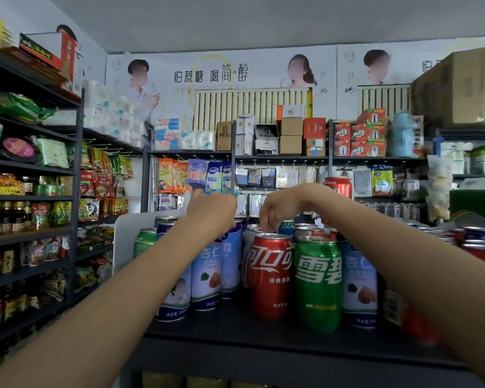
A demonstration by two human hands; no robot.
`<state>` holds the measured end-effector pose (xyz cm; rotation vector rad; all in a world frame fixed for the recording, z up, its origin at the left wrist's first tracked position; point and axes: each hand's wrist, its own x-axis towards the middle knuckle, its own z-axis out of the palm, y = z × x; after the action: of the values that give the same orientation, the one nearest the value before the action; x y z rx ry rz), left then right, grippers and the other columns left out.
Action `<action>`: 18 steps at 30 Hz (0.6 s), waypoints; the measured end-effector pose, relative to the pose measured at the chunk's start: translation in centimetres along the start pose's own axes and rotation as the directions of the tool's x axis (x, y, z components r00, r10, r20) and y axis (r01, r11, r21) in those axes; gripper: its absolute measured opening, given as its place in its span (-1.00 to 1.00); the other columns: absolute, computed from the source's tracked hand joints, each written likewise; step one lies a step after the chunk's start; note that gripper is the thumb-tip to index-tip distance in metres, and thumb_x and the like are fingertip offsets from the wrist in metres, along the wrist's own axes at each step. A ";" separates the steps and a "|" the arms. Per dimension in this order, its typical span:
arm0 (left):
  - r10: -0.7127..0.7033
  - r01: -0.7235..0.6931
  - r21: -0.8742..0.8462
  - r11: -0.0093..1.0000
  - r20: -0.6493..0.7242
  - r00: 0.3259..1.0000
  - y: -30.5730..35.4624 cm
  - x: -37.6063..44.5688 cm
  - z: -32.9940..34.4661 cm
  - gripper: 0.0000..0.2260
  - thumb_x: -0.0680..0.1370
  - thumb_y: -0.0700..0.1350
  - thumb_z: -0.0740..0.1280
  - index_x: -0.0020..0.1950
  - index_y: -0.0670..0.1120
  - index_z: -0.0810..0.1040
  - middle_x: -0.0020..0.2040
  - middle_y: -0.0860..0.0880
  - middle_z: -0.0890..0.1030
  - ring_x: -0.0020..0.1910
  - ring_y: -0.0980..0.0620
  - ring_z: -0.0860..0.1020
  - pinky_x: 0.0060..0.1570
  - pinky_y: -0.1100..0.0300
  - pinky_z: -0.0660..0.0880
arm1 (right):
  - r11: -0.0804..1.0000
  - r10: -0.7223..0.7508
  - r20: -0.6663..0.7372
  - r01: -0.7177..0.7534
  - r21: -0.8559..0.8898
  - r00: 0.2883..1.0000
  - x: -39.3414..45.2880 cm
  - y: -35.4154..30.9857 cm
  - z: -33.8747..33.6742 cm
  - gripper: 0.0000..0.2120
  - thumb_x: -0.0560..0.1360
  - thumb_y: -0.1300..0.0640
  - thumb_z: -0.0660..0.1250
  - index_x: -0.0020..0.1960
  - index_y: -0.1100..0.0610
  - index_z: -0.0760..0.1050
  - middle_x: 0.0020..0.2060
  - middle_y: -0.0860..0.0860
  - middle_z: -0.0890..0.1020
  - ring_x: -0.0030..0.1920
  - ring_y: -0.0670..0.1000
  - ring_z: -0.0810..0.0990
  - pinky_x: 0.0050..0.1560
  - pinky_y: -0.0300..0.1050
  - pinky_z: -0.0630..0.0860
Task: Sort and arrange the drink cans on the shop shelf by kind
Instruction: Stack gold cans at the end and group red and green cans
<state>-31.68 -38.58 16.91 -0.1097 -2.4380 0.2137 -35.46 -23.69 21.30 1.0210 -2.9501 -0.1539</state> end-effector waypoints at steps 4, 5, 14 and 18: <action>-0.007 0.007 0.006 1.000 -0.051 0.999 0.4 -0.4 0.3 -0.90 0.53 -0.21 0.24 0.02 -0.10 0.49 -0.02 -0.02 0.59 0.06 -0.04 0.52 0.38 0.02 0.03 | 0.999 -0.032 -0.098 0.035 0.028 0.995 0.3 0.2 0.6 -0.81 0.53 0.27 0.26 0.11 0.24 0.54 -0.05 -0.04 0.53 -0.01 -0.08 0.44 0.01 -0.24 0.33; 0.006 -0.006 0.005 1.000 -0.069 0.998 0.5 -0.6 0.4 -0.86 0.53 -0.21 0.24 0.07 -0.08 0.49 0.01 -0.02 0.59 0.08 -0.03 0.51 0.39 0.02 -0.01 | 0.998 -0.038 -0.112 0.042 0.038 0.993 0.3 0.3 0.6 -0.82 0.52 0.27 0.27 0.09 0.24 0.55 -0.08 -0.08 0.52 -0.02 -0.10 0.44 -0.01 -0.26 0.32; 0.023 -0.023 -0.112 0.993 0.001 1.000 0.9 -2.1 -0.2 -0.78 0.55 -0.20 0.24 0.17 -0.03 0.47 0.16 0.00 0.56 0.19 -0.01 0.47 0.42 -0.02 -0.07 | 0.999 -0.043 -0.254 0.049 0.018 0.966 0.2 0.8 1.7 -0.89 0.46 0.30 0.34 -0.04 0.20 0.58 -0.05 0.04 0.63 -0.04 -0.05 0.53 0.08 -0.15 0.43; 0.026 -0.024 -0.138 0.990 0.011 1.000 0.9 -2.7 -0.4 -0.75 0.55 -0.21 0.22 0.21 -0.04 0.48 0.20 0.00 0.54 0.21 0.01 0.46 0.41 -0.01 -0.06 | 0.999 -0.053 -0.226 0.052 -0.009 0.973 -0.4 0.9 1.5 -0.90 0.45 0.32 0.33 -0.06 0.19 0.57 -0.04 0.06 0.64 -0.06 -0.05 0.54 0.12 -0.11 0.46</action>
<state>-29.34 -38.00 15.41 -0.2001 -2.4637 0.0572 -35.73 -22.63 19.86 1.0404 -2.7191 -0.0396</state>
